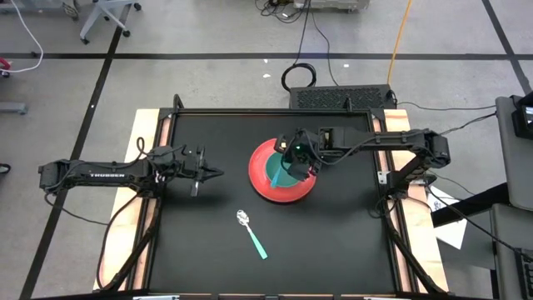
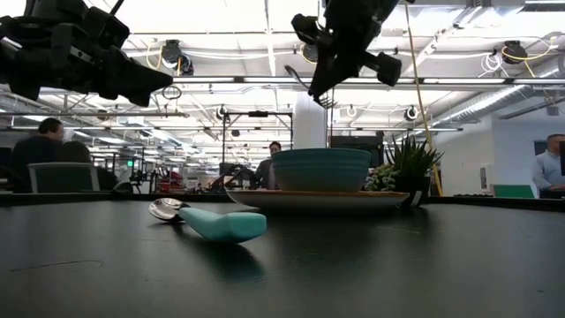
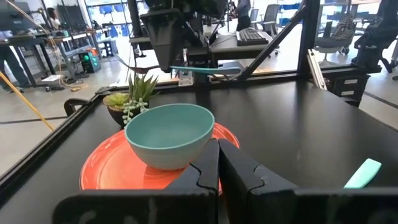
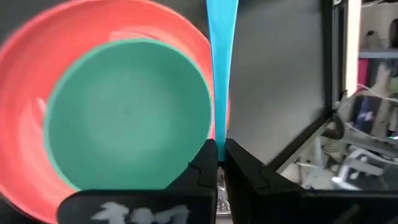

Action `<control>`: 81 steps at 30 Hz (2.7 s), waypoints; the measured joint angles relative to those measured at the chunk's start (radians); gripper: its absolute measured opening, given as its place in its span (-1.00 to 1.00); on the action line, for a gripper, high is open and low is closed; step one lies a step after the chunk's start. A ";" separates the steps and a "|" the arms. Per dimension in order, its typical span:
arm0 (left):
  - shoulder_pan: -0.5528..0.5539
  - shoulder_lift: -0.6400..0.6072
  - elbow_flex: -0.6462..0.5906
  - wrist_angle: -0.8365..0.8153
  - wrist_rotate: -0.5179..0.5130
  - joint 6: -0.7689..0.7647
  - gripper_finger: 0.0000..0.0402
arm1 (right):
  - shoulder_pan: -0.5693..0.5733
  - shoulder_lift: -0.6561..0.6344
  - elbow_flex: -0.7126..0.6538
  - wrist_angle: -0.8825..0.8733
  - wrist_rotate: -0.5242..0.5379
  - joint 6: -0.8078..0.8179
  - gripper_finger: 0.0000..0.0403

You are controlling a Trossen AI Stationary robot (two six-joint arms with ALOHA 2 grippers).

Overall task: Set table place
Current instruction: Put the blue fork on the right side of the green bowl

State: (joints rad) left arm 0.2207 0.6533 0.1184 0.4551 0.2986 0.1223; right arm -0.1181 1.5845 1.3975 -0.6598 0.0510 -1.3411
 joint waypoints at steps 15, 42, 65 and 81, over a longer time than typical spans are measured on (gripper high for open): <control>0.000 0.000 0.000 -0.027 -0.012 0.000 -0.93 | 0.069 -0.010 -0.002 -0.380 0.078 0.189 -1.00; 0.000 0.000 0.000 -0.024 -0.127 0.109 -0.93 | 0.025 -0.009 -0.190 -0.346 0.079 -0.119 -1.00; 0.000 0.000 0.000 -0.025 -0.144 0.108 -0.93 | -0.060 -0.027 -0.270 -0.176 0.156 -0.373 -1.00; 0.000 0.000 0.000 -0.036 -0.144 0.101 -0.93 | -0.031 -0.026 -0.270 -0.130 0.203 -0.391 -1.00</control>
State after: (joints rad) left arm 0.2211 0.6537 0.1184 0.4194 0.1547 0.2236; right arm -0.1487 1.5585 1.1275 -0.7898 0.2541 -1.7316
